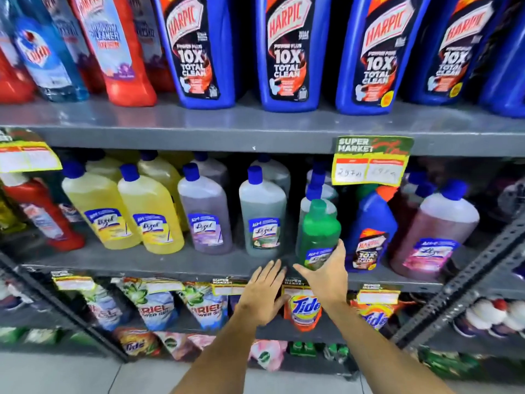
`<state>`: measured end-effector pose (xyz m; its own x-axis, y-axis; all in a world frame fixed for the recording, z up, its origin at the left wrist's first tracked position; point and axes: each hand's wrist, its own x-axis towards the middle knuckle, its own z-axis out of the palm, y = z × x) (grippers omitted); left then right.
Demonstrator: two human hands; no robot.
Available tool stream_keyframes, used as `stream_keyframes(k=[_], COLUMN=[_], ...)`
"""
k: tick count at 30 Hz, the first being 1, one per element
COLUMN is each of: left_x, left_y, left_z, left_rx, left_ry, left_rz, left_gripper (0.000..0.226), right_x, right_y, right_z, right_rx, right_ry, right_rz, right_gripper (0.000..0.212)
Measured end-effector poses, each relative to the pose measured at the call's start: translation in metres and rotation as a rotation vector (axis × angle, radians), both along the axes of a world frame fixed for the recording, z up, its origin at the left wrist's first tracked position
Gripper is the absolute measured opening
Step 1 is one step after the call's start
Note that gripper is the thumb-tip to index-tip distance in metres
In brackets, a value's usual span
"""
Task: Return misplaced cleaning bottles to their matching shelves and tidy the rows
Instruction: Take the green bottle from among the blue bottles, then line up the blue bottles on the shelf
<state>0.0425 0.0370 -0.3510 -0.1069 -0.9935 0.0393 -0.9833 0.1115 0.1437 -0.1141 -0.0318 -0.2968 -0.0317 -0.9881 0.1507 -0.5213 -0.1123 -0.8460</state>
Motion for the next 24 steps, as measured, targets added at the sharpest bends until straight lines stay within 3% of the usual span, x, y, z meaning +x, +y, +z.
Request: stream_keyframes(k=[6, 10, 14, 16, 19, 24], left_x=[0.0, -0.003, -0.004, -0.005, -0.008, -0.01], left_y=[0.003, 0.003, 0.001, 0.001, 0.002, 0.004], left_z=[-0.006, -0.006, -0.004, -0.003, -0.004, -0.003], left_rx=[-0.034, -0.043, -0.027, -0.016, 0.002, 0.031], left_ry=[0.007, -0.002, -0.006, -0.015, -0.016, -0.028], left_rz=[0.016, 0.039, 0.05, 0.053, 0.079, 0.085], left_gripper=[0.066, 0.066, 0.065, 0.065, 0.066, 0.067], right_x=[0.004, -0.001, -0.018, -0.033, -0.052, -0.072], right_y=[0.0, 0.007, 0.007, -0.006, -0.027, -0.053], right_z=[-0.007, -0.01, 0.004, 0.015, 0.018, -0.002], right_rx=[-0.04, -0.062, -0.333, -0.403, -0.288, -0.047], right_ry=[0.07, -0.018, -0.23, -0.243, -0.184, -0.15], right_rz=[0.023, -0.012, -0.255, -0.364, -0.397, -0.196], right_gripper=[0.112, 0.109, 0.069, 0.064, 0.081, 0.119])
